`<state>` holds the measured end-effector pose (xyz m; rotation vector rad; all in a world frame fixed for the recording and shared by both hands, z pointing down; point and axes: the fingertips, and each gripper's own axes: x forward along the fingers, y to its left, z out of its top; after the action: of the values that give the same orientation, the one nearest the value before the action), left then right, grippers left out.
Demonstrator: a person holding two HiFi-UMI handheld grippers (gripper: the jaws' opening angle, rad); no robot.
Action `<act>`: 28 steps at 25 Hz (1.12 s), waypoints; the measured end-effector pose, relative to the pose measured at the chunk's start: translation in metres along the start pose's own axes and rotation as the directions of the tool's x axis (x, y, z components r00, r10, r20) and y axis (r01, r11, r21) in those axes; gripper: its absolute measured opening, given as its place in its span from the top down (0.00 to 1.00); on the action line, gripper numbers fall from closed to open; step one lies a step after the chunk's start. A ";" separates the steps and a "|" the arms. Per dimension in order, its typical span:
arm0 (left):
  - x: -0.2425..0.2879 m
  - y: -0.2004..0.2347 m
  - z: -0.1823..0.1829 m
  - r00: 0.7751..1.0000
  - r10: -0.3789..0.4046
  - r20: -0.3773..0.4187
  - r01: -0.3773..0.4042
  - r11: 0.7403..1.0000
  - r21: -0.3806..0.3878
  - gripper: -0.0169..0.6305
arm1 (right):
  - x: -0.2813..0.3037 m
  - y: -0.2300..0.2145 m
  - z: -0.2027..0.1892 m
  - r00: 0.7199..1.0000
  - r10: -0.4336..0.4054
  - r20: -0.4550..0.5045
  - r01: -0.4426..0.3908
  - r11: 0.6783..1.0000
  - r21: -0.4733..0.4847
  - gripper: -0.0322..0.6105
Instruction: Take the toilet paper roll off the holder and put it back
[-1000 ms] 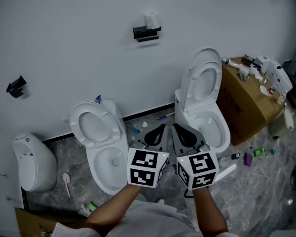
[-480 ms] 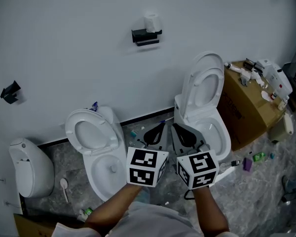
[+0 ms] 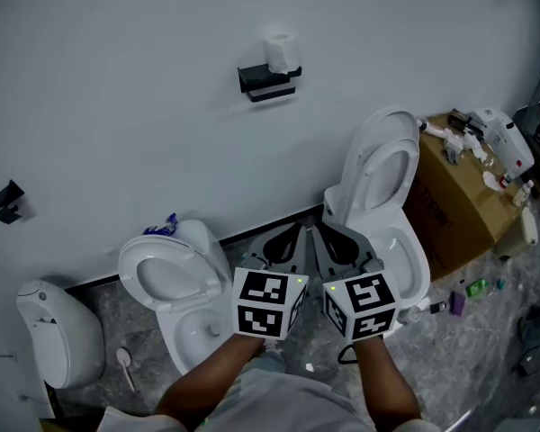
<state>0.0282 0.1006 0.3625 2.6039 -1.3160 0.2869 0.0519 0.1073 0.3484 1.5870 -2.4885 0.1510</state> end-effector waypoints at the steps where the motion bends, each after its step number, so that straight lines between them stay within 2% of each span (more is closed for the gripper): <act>1: 0.005 0.008 0.002 1.000 -0.003 -0.001 0.003 1.000 0.000 0.97 | 0.010 0.000 0.002 1.000 0.000 -0.002 0.000 1.000 0.002 0.95; 13: 0.047 0.089 0.022 0.999 -0.035 0.002 0.035 0.999 -0.025 0.97 | 0.100 0.001 0.019 0.999 -0.027 -0.027 0.027 1.000 0.001 0.95; 28: 0.088 0.133 0.036 0.999 -0.045 0.017 0.045 0.998 -0.038 0.97 | 0.162 -0.017 0.030 0.999 -0.028 -0.034 0.028 1.000 -0.011 0.95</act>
<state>-0.0258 -0.0538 0.3649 2.6054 -1.2534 0.2320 -0.0025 -0.0494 0.3532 1.6003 -2.4363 0.1601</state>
